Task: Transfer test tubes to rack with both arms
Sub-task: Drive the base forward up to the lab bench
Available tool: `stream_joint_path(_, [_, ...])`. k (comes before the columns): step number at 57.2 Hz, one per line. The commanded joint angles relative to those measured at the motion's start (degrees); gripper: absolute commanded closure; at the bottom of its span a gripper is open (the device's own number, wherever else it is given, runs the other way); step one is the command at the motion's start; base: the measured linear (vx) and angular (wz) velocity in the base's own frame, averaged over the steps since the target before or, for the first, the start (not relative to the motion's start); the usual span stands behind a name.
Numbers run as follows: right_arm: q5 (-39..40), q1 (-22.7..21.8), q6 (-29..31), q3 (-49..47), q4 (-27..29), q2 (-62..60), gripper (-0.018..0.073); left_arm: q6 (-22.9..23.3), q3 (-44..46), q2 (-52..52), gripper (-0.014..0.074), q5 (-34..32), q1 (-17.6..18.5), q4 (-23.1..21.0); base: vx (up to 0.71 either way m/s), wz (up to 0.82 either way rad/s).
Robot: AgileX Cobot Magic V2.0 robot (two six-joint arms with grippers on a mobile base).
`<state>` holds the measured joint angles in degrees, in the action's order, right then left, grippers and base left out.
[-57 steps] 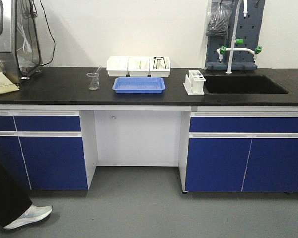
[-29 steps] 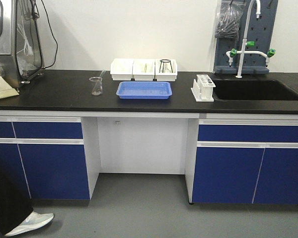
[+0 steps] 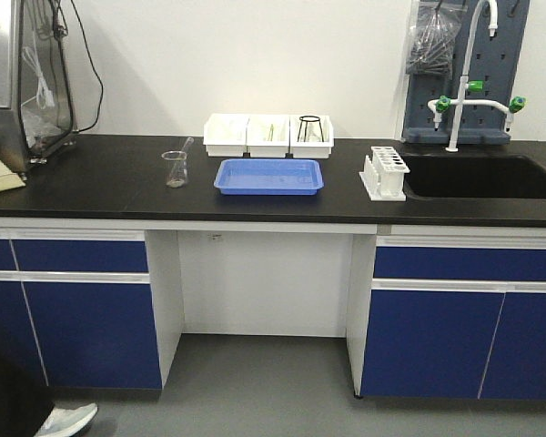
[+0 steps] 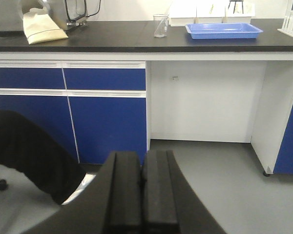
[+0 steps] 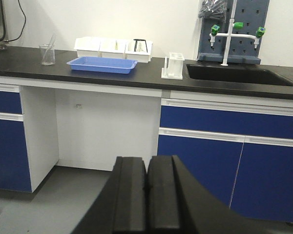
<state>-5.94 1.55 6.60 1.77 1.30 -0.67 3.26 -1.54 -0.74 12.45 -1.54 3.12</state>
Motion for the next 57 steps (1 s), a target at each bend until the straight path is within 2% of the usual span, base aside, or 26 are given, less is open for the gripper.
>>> stream_joint_path(1, [4.68, -0.32, 0.10, 0.72, -0.09, -0.14, 0.0568, 0.25, 1.75, -0.62, 0.0601, -4.75, -0.07, -0.31, 0.22, -0.06])
stream_joint_path(57, [4.68, -0.32, 0.10, 0.72, -0.09, -0.14, 0.0568, 0.25, 1.75, -0.62, 0.0601, -4.75, -0.07, -0.31, 0.31, -0.05])
